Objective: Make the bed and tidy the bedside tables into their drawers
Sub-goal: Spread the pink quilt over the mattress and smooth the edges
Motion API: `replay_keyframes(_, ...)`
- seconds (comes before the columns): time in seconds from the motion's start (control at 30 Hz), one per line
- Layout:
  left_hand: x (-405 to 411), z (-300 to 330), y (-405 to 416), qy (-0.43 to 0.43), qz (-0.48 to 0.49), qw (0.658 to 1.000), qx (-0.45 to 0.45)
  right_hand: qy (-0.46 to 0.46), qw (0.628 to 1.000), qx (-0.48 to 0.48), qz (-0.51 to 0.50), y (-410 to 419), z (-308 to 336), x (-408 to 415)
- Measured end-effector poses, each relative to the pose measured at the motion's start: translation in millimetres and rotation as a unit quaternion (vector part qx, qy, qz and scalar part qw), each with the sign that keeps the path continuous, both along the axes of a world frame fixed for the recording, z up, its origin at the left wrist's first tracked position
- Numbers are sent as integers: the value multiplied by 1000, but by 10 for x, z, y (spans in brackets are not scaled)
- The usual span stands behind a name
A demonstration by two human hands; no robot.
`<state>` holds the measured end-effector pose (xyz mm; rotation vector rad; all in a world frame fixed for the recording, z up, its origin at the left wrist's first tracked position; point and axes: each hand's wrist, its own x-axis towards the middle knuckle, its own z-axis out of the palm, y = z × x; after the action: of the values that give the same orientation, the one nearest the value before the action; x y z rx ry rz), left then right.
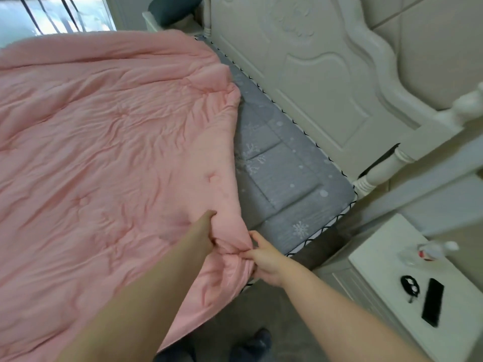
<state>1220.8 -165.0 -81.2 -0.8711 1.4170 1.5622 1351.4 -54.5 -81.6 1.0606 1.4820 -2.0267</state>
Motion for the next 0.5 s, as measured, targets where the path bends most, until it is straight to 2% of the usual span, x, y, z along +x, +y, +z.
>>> replay_keyframes(0.1, 423, 316, 736, 124, -54, 990, -44, -18, 999, 40, -9, 452, 78, 250)
replay_keyframes(0.13, 519, 411, 861, 189, -99, 975, -61, -16, 996, 57, -63, 547, 102, 218)
replay_keyframes(0.2, 823, 517, 1135, 327, -212, 915, -109, -4, 983, 43, -178, 929, 233, 220)
replay_keyframes(0.27, 1018, 500, 1227, 409, -311, 843, -156, 2, 975, 19, -220, 1281, 324, 140)
replay_keyframes(0.4, 1188, 330, 1338, 501, -462, 716, -151, -18, 989, 88, -115, 1577, 424, -123)
replay_keyframes(0.5, 1221, 243, 1471, 547, -525, 636, -145, -42, 985, 152, -69, 1624, 380, -272)
